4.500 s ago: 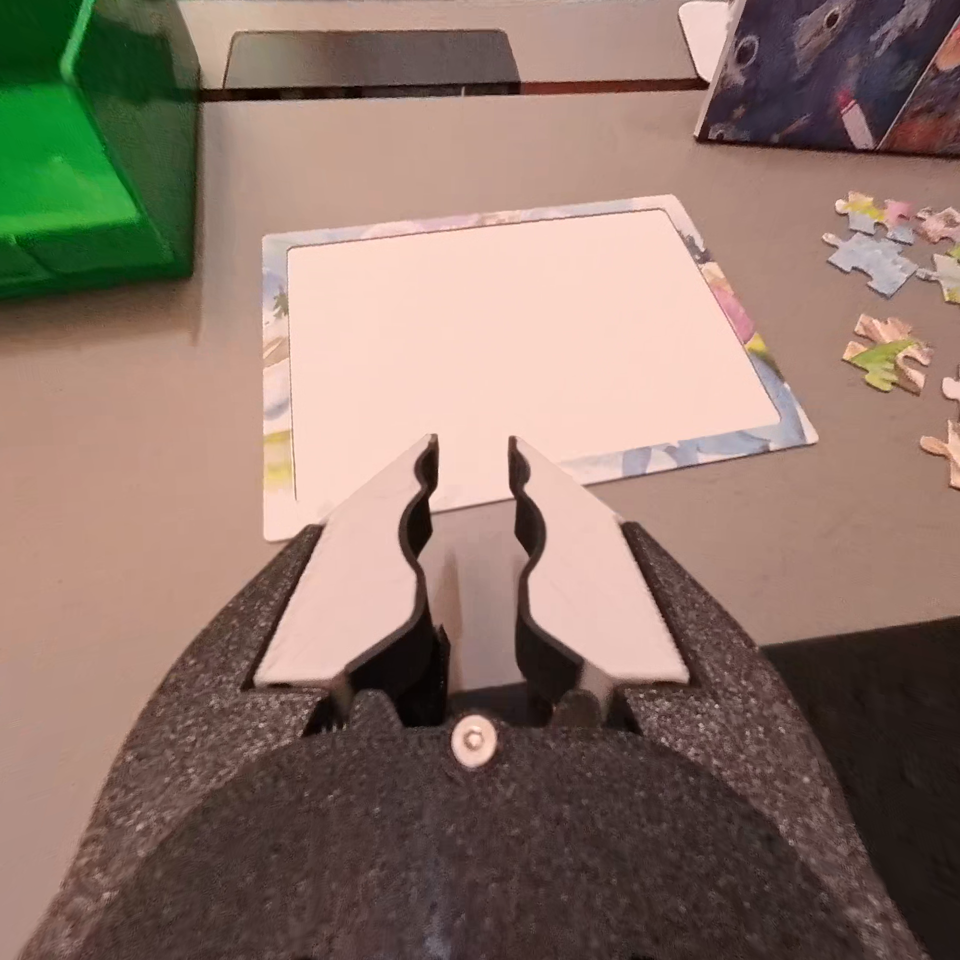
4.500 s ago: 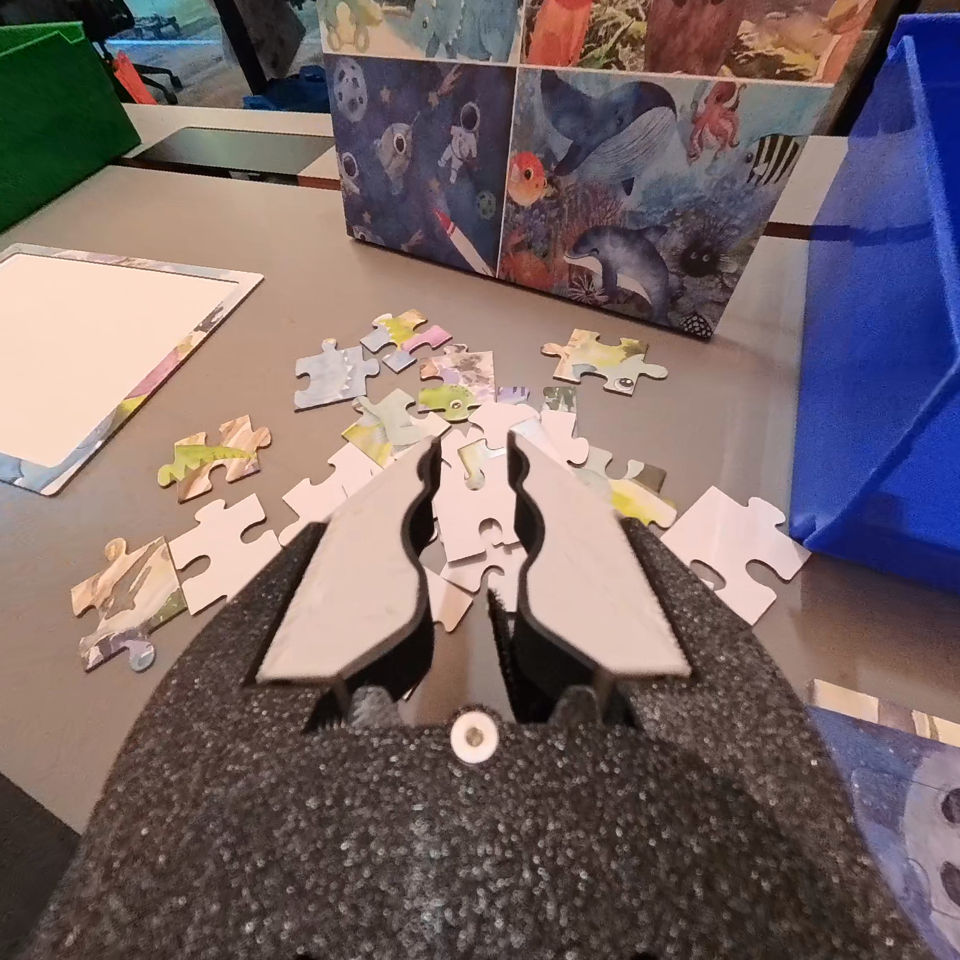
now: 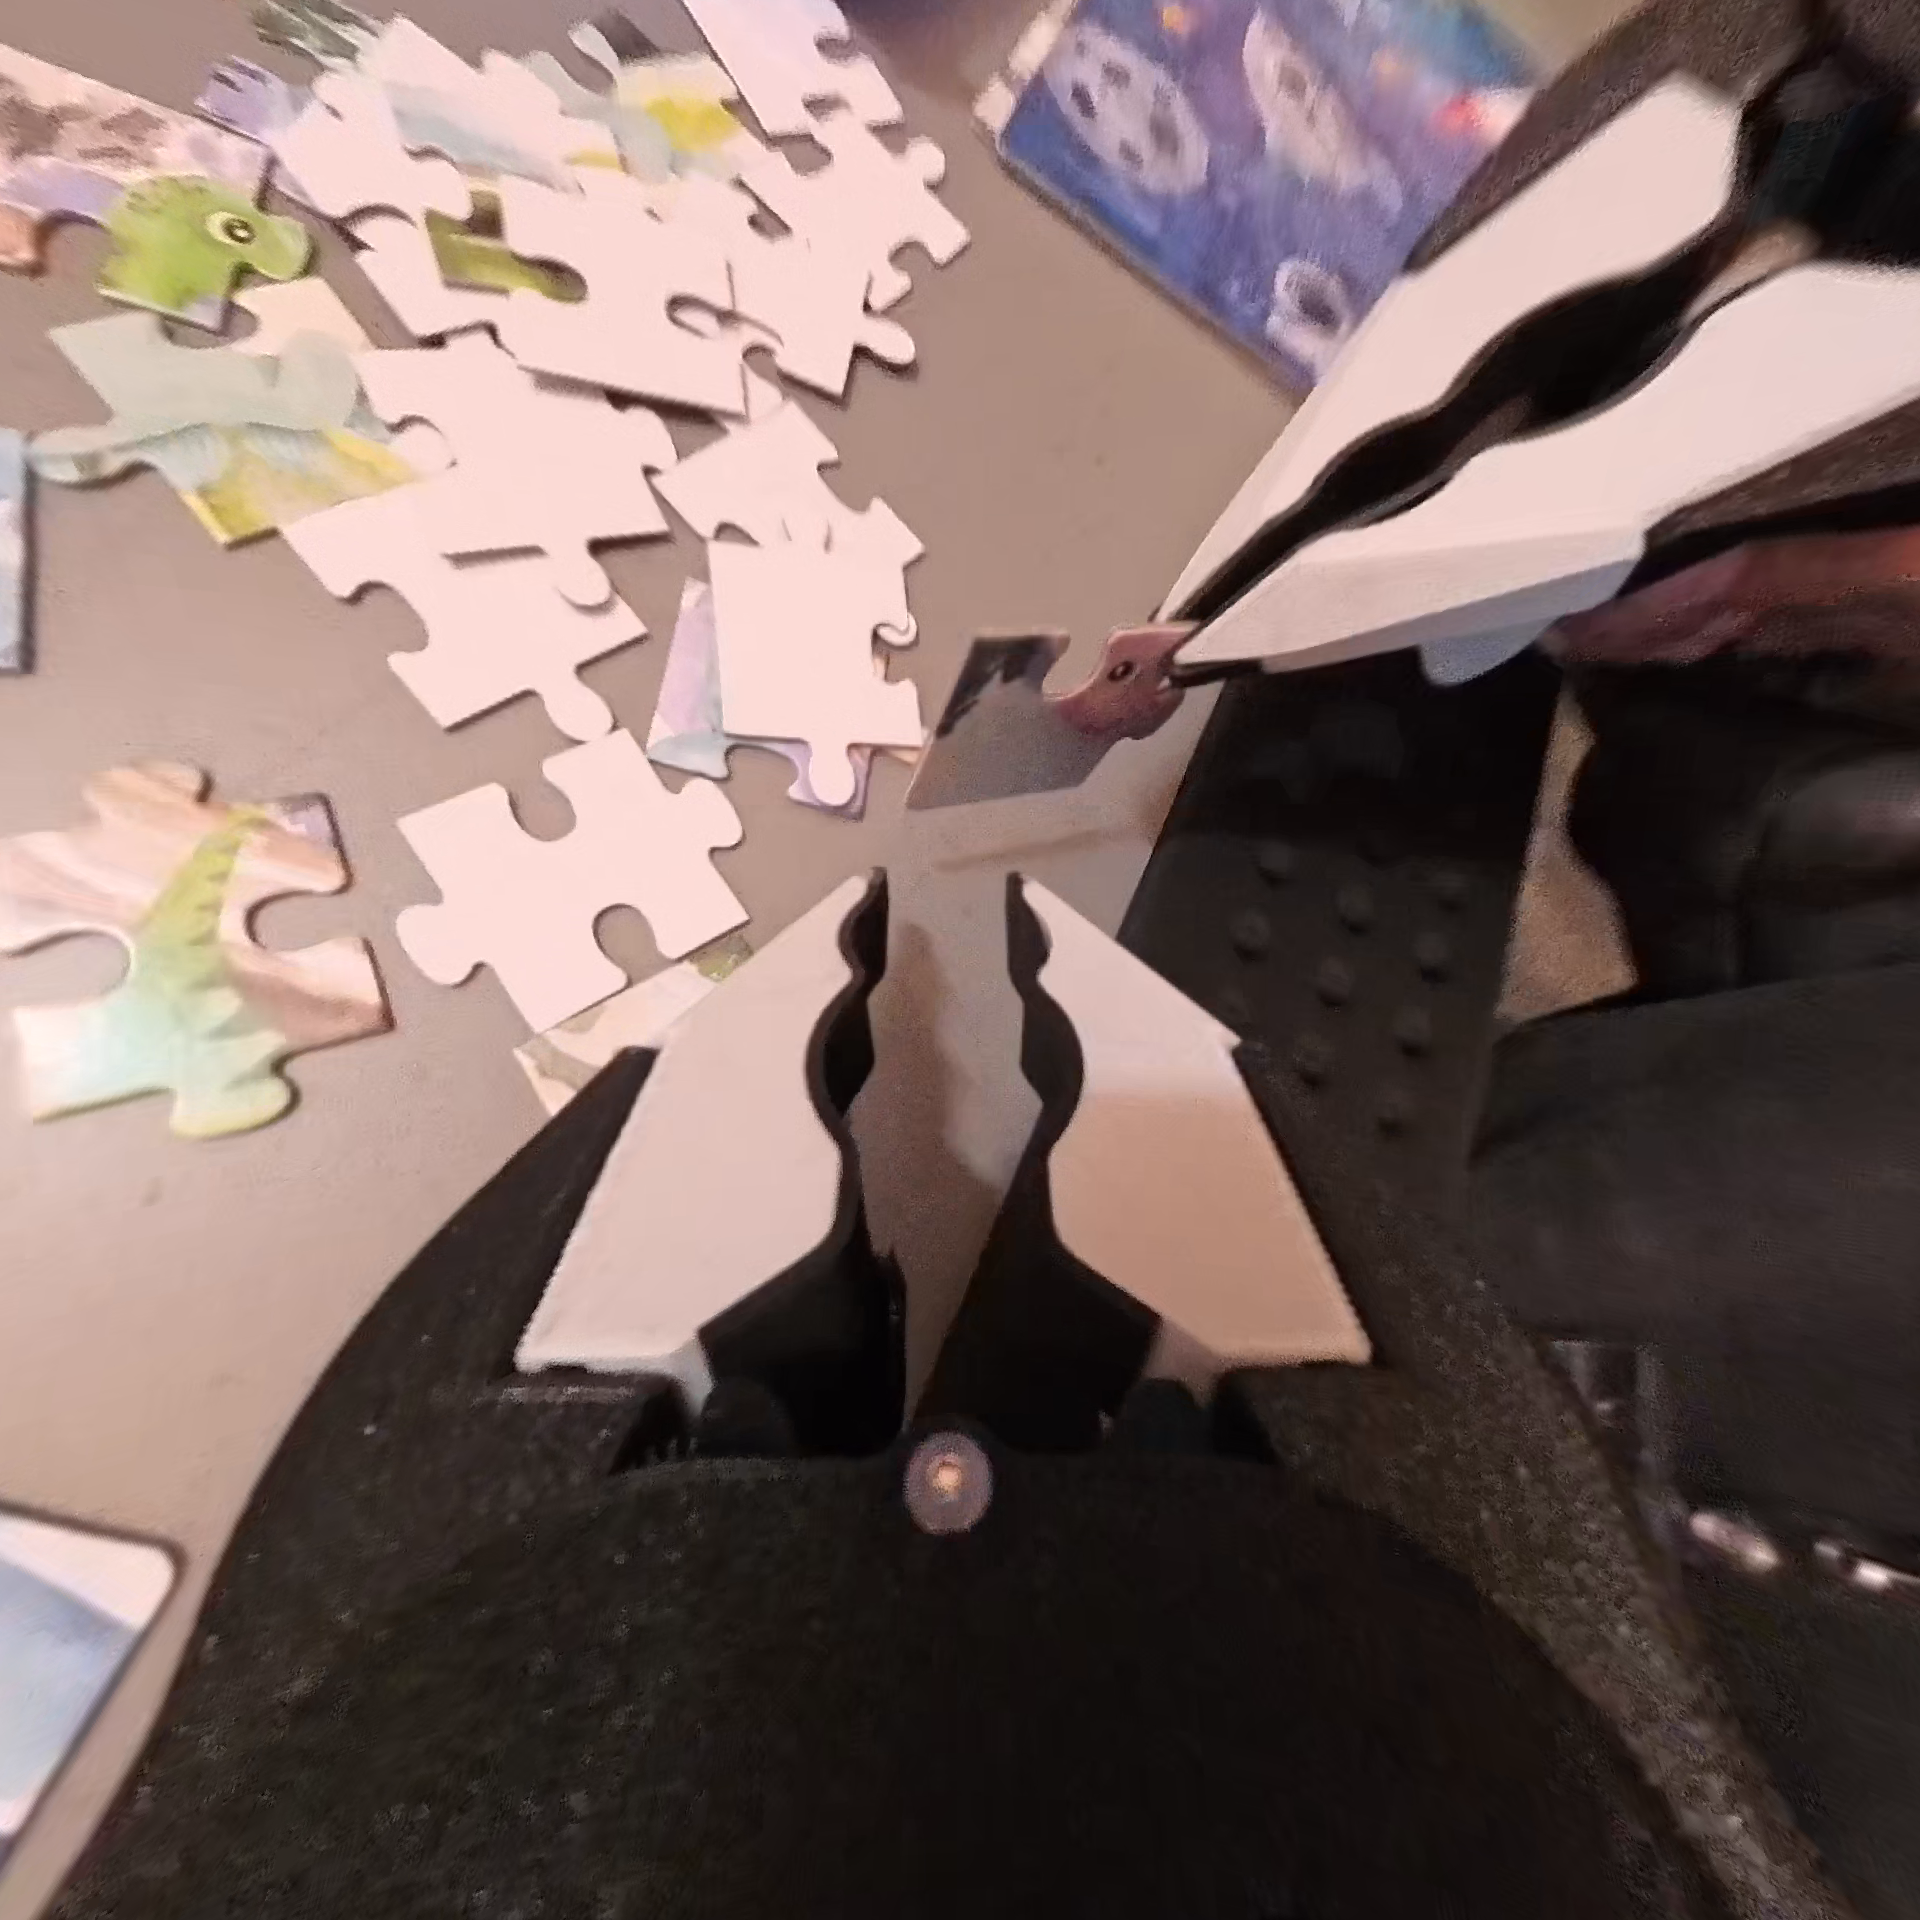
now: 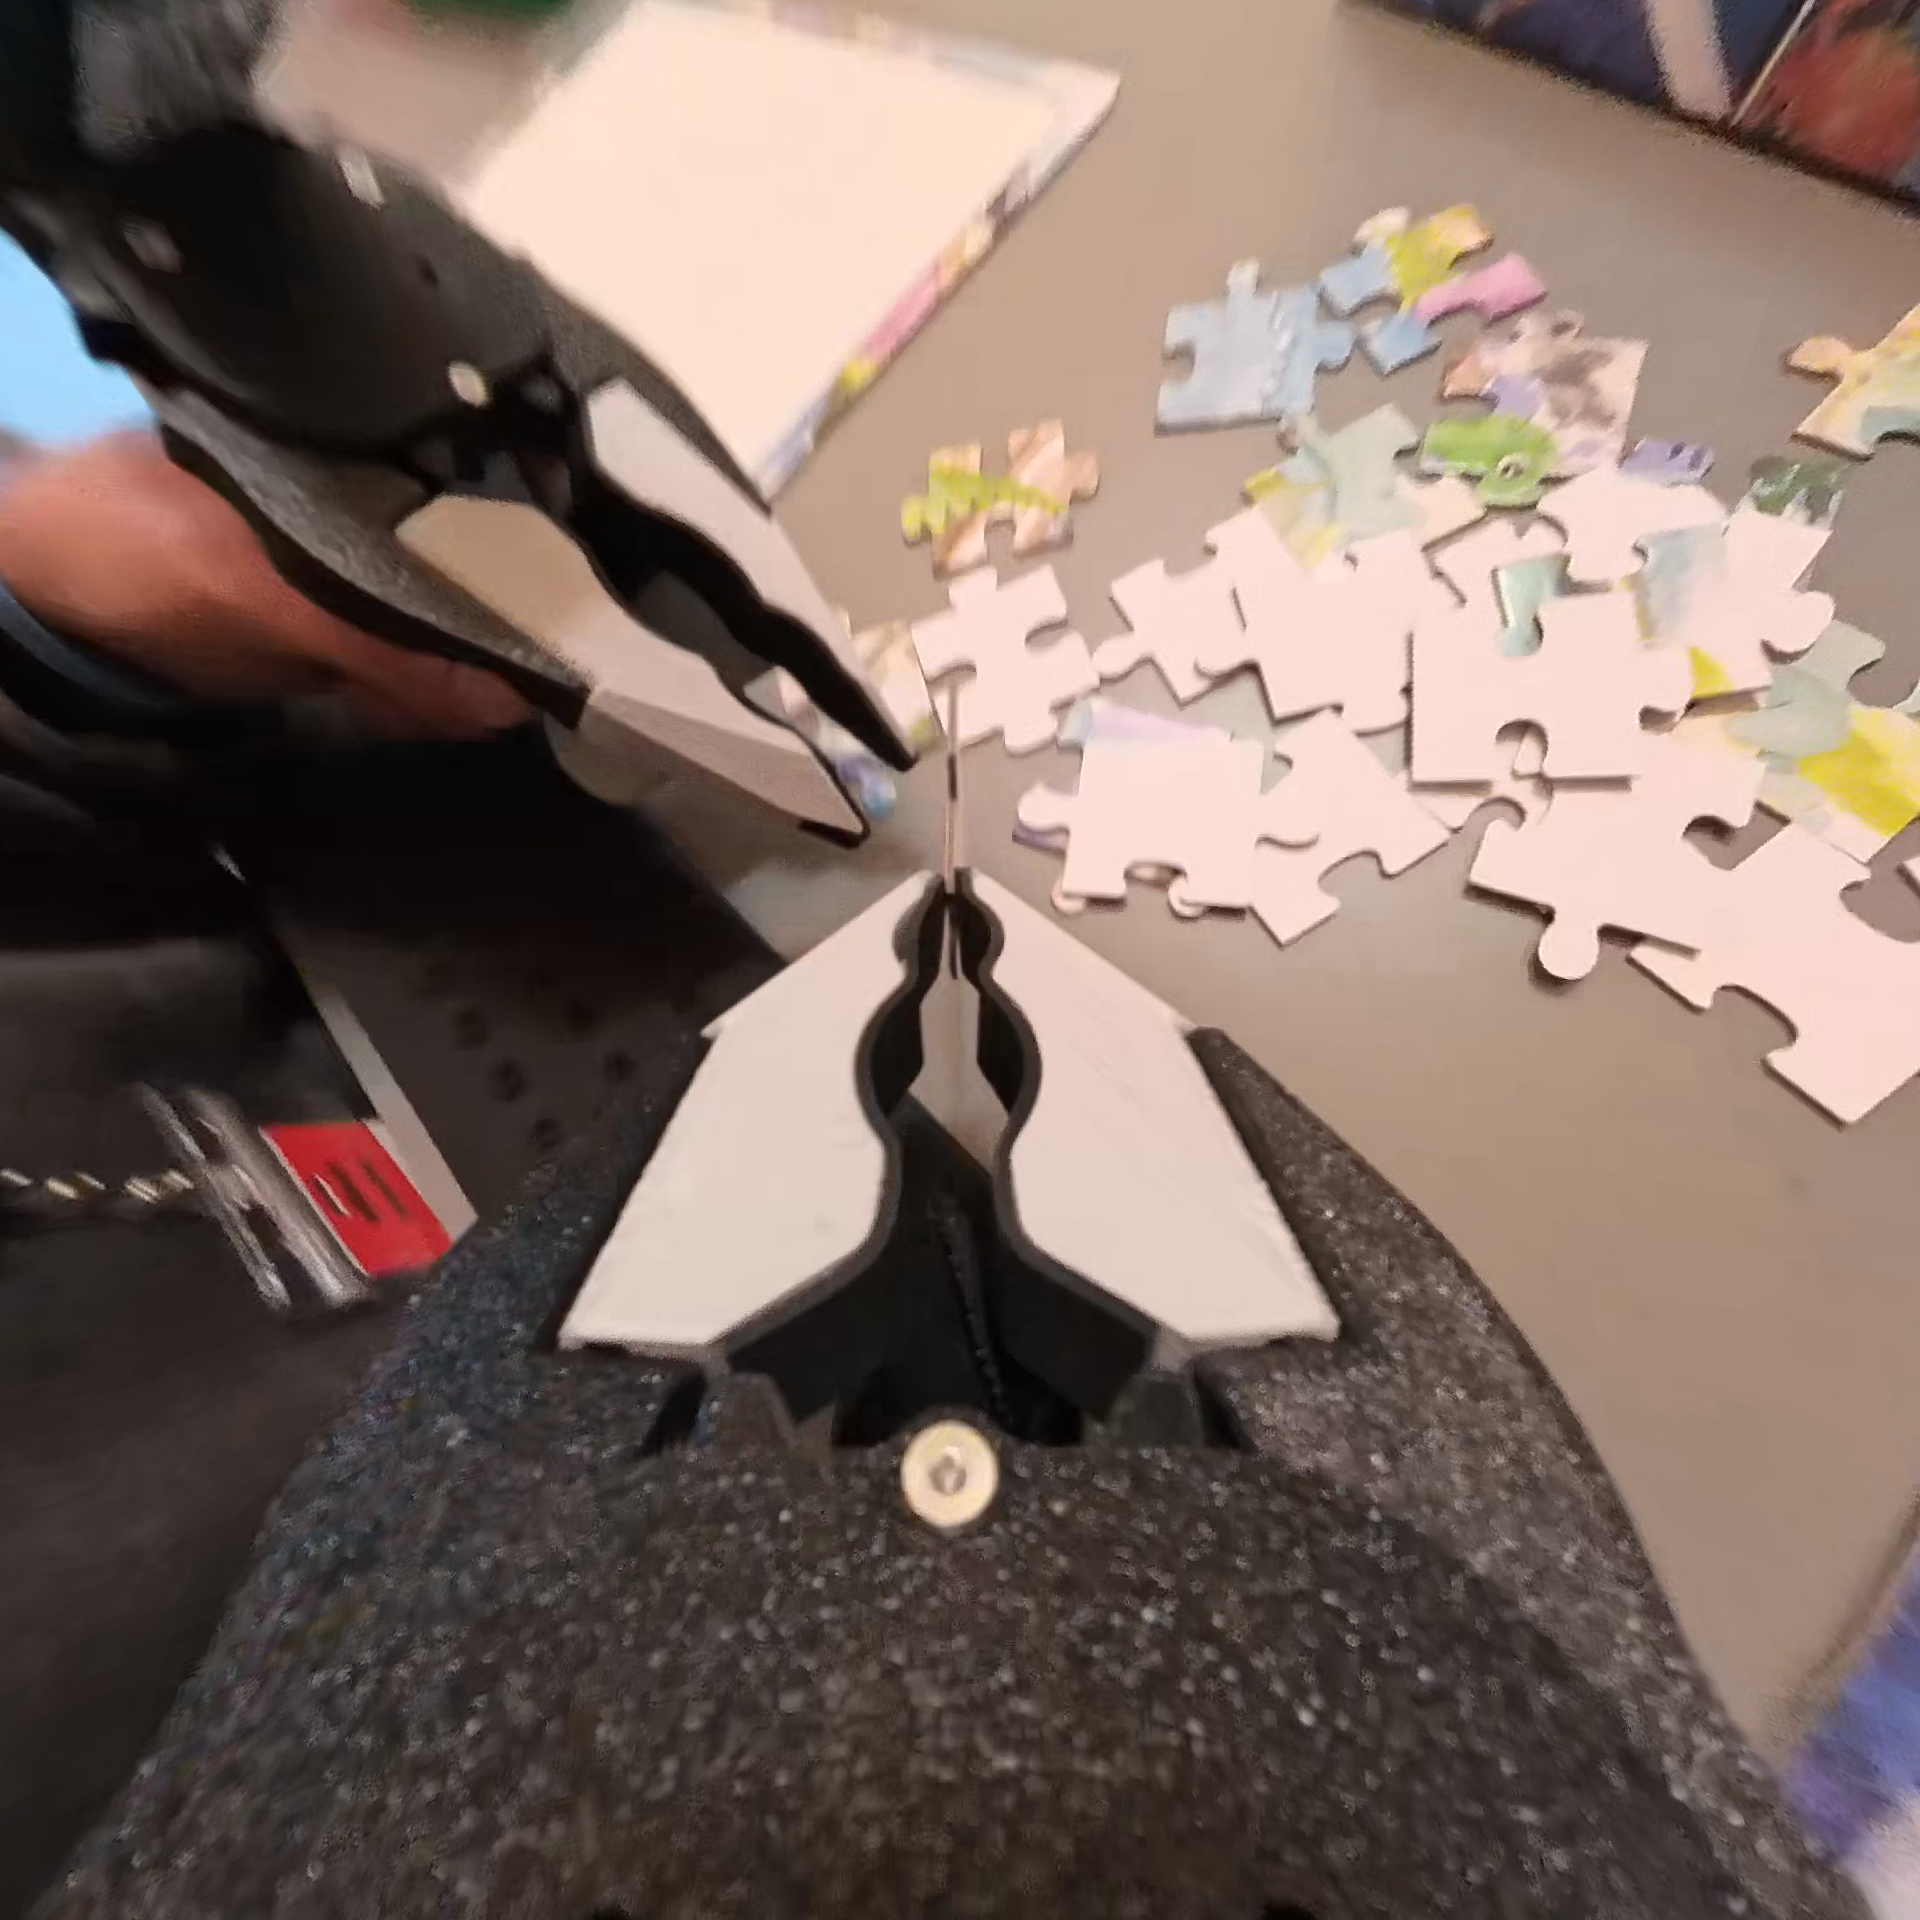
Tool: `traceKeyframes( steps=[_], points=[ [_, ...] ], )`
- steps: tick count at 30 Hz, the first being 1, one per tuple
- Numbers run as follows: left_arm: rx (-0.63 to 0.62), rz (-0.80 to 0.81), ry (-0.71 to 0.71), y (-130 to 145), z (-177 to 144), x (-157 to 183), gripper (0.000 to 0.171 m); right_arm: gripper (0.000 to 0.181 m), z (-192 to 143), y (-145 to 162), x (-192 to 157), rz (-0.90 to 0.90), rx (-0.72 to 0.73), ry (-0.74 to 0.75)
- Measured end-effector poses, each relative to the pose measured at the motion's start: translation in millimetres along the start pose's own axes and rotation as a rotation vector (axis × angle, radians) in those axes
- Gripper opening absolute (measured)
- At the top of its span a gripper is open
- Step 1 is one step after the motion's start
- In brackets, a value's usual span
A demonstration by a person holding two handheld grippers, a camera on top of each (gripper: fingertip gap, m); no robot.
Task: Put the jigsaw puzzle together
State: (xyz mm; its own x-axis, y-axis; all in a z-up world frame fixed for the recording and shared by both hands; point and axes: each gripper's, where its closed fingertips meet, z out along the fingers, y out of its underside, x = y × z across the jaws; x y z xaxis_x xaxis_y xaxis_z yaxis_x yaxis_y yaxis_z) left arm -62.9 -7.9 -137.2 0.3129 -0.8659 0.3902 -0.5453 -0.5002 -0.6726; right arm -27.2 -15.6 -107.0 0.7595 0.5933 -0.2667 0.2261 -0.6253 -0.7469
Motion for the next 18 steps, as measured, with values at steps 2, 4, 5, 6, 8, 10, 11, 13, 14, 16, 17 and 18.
traceKeyframes(
  steps=[2,4,5,6,8,10,11,13,14,16,17,18],
  points=[
    [0.136,-0.152,0.119,-17,-18,4,0.026,0.001,-5,-22,-2,0.126,0.148,-0.074],
    [0.315,-0.309,0.292,-40,-44,7,0.028,0.001,-11,-47,-13,0.287,0.312,-0.239],
    [0.403,-0.377,0.375,-51,-57,7,0.028,0.001,-14,-59,-20,0.359,0.381,-0.339],
    [0.478,-0.433,0.452,-60,-70,5,0.028,0.001,-16,-69,-26,0.415,0.435,-0.427],
    [0.579,-0.478,0.558,-70,-91,4,0.025,0.001,-12,-80,-34,0.469,0.482,-0.526],
    [0.631,-0.448,0.571,-73,-105,4,0.006,0.001,-5,-89,-44,0.467,0.499,-0.578],
    [0.634,-0.420,0.545,-71,-110,2,0.002,0.001,-1,-93,-48,0.466,0.502,-0.596],
    [0.582,-0.372,0.510,-66,-124,-5,0.001,0.002,12,-96,-53,0.425,0.451,-0.582],
    [0.525,-0.337,0.451,-61,-132,-16,0.001,0.010,20,-97,-53,0.371,0.403,-0.554],
    [0.322,-0.205,0.307,-47,-155,-48,0.001,0.017,34,-103,-50,0.212,0.275,-0.462],
    [0.161,-0.124,0.228,-37,-168,-69,0.001,0.017,40,-108,-50,0.119,0.203,-0.427],
    [0.021,-0.019,0.092,-35,-180,-101,0.001,0.017,47,-113,-52,0.036,0.124,-0.404]
  ],
)
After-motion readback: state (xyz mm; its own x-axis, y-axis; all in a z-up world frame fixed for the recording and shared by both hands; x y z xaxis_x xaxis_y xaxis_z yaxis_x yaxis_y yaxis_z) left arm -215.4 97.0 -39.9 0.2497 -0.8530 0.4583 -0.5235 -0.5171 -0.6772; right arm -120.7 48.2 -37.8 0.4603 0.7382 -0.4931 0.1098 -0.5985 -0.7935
